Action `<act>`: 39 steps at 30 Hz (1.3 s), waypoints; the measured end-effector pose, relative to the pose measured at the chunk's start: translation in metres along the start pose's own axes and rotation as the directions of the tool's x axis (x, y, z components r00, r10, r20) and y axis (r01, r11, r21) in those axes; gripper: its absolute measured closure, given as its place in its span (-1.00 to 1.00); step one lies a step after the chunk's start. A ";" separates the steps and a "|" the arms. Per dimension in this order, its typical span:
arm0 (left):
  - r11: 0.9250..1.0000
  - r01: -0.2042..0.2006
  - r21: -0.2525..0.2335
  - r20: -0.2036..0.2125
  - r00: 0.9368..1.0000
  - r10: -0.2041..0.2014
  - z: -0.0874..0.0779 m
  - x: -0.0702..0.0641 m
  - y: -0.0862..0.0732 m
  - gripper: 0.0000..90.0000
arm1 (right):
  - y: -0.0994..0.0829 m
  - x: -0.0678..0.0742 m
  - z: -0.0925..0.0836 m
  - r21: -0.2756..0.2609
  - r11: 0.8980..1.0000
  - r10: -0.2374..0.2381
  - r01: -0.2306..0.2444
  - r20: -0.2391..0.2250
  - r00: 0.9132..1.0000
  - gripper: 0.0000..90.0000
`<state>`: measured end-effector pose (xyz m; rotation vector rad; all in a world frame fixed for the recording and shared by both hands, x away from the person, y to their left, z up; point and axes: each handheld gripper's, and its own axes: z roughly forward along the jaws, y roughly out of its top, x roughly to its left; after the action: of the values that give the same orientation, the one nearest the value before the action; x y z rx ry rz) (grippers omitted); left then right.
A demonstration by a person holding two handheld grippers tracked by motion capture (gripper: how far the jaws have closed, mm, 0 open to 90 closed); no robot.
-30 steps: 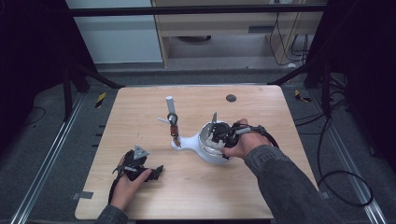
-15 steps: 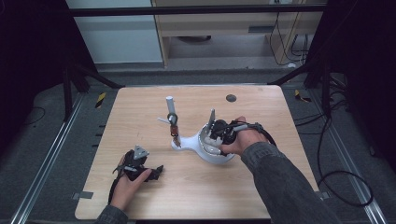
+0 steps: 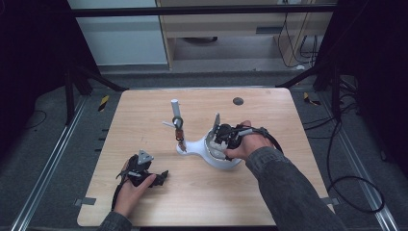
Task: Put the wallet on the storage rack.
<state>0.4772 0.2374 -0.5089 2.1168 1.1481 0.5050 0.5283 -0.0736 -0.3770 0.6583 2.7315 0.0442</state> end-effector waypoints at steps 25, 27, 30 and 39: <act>1.000 0.000 0.000 0.000 1.000 0.000 0.000 0.000 0.000 -1.00 | 0.010 0.008 0.010 0.026 0.999 -0.022 0.021 0.041 0.999 -0.30; 1.000 0.000 -0.001 0.000 1.000 0.000 0.000 0.000 0.000 -1.00 | 0.010 0.008 0.012 0.019 1.000 -0.012 0.012 0.027 1.000 -0.30; 1.000 0.000 0.000 0.000 1.000 0.000 0.000 0.000 0.000 -1.00 | 0.011 0.009 0.014 0.022 1.000 -0.011 0.011 0.025 1.000 -0.30; 1.000 0.000 0.000 0.000 1.000 0.000 0.000 0.000 0.000 -1.00 | 0.012 0.007 0.018 0.013 1.000 0.014 -0.014 0.006 1.000 -0.33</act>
<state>0.4772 0.2374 -0.5089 2.1163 1.1479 0.5049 0.5335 -0.0609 -0.3945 0.6795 2.7238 0.0277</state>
